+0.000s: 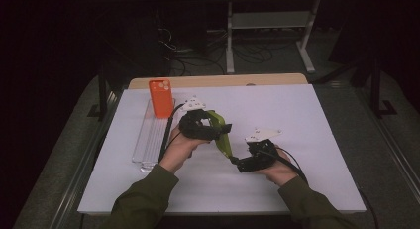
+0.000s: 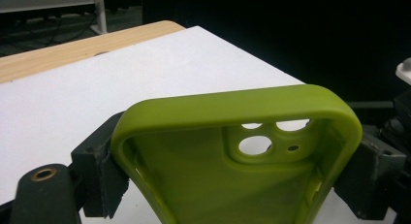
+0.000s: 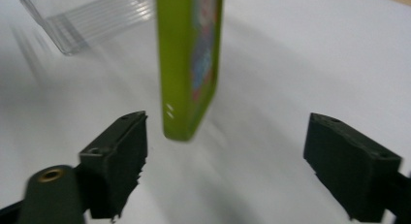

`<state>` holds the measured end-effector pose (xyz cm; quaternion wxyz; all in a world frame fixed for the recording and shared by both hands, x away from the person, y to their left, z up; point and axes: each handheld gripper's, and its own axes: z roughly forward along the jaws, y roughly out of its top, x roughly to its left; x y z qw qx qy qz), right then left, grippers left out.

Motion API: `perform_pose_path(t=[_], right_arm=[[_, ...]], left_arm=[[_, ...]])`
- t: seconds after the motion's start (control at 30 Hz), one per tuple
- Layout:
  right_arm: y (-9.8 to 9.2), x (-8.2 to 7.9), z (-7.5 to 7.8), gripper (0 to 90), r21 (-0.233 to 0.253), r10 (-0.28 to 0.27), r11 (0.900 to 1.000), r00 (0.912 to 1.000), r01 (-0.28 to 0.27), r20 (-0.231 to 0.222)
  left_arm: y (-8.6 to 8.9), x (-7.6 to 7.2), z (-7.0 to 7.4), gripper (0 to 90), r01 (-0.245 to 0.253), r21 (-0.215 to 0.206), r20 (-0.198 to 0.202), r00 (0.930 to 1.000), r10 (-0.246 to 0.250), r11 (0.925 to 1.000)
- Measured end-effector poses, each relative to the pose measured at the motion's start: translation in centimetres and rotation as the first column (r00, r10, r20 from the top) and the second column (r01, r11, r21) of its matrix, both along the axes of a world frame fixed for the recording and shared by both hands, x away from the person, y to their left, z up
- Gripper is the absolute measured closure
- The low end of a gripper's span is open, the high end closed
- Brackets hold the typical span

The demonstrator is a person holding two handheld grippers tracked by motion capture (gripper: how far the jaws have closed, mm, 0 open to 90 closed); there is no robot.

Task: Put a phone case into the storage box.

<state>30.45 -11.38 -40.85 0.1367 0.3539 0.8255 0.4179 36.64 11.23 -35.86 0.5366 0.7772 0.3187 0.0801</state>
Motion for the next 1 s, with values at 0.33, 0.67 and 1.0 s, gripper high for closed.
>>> perform_pose_path(t=[0.33, 0.67, 1.0], right_arm=[[-2.5, -0.6, -0.8, 1.6, -0.002, -0.012, 1.000, 0.9999, 0.012, 0.006], [-5.0, -1.4, -1.6, 0.7, -0.004, -0.032, 0.999, 0.9991, 0.033, 0.028], [-7.0, -2.4, -2.4, 0.7, 0.000, -0.039, 0.999, 0.9992, 0.039, 0.010]], left_arm=[[0.2, 0.0, 0.3, 13.7, -0.005, 0.016, 0.012, 0.9999, 0.005, 0.9999], [0.5, 0.1, 0.7, 13.8, -0.007, 0.016, 0.019, 0.9998, 0.006, 0.9999], [0.7, 0.1, 0.9, 13.9, -0.007, 0.020, 0.025, 0.9997, 0.007, 0.9998]])
